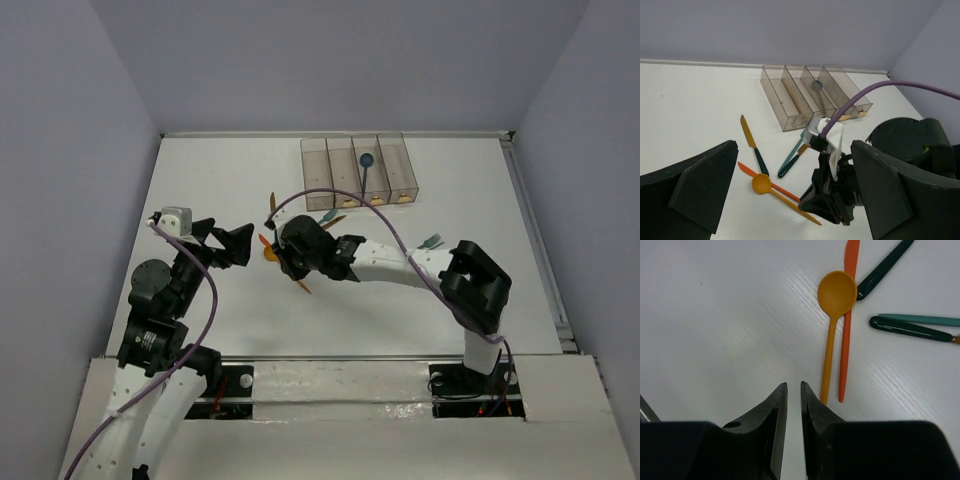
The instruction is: Sort the eating utensils into containers
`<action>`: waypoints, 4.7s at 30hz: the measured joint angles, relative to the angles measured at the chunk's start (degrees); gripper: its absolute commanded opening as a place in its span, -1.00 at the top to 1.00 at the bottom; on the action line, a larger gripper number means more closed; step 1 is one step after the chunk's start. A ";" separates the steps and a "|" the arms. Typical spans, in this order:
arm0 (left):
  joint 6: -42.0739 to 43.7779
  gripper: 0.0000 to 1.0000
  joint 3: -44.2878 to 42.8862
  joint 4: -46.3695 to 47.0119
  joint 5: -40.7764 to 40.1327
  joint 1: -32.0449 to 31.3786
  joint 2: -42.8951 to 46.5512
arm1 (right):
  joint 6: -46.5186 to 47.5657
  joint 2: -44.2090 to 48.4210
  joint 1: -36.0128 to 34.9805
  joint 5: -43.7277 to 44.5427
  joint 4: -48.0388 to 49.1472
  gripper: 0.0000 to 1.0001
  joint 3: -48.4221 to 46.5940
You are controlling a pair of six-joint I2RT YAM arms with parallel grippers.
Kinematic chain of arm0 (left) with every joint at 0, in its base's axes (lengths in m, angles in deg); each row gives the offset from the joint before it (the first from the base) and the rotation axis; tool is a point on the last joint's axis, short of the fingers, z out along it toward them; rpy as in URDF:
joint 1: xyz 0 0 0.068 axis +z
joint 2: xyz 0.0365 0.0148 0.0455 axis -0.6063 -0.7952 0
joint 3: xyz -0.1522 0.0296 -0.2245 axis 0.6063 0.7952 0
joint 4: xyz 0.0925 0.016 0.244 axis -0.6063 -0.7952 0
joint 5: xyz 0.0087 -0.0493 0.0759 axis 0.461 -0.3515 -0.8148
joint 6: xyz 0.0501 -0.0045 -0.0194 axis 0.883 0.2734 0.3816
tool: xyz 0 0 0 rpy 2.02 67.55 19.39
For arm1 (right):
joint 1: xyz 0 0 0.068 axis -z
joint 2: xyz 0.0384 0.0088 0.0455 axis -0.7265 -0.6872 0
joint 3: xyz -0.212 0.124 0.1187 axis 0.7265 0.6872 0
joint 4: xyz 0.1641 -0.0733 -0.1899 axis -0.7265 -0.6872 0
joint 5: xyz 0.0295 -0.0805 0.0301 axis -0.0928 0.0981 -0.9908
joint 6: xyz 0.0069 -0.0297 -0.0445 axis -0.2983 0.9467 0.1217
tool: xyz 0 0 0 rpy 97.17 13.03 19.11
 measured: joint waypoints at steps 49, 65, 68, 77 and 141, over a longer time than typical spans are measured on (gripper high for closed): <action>0.00 -0.98 -0.02 -0.74 0.04 0.07 0.74 | -1.60 -15.82 -2.64 8.09 -6.43 1.00 -11.41; -0.46 -0.98 -0.02 -0.74 -1.03 0.00 0.76 | -1.79 1.07 13.31 6.93 3.06 1.00 -12.26; -1.40 -0.98 -0.02 -0.81 -3.65 -0.31 0.76 | -1.84 -2.32 23.61 8.15 3.91 1.00 -16.11; -2.19 -0.98 -0.02 -0.96 -7.15 -0.79 0.76 | -2.49 -18.32 38.84 7.39 -0.37 1.00 -31.47; -2.21 -0.98 -0.46 -2.62 -10.56 -0.96 2.99 | -10.27 -32.59 4.04 19.12 -10.01 0.63 -36.81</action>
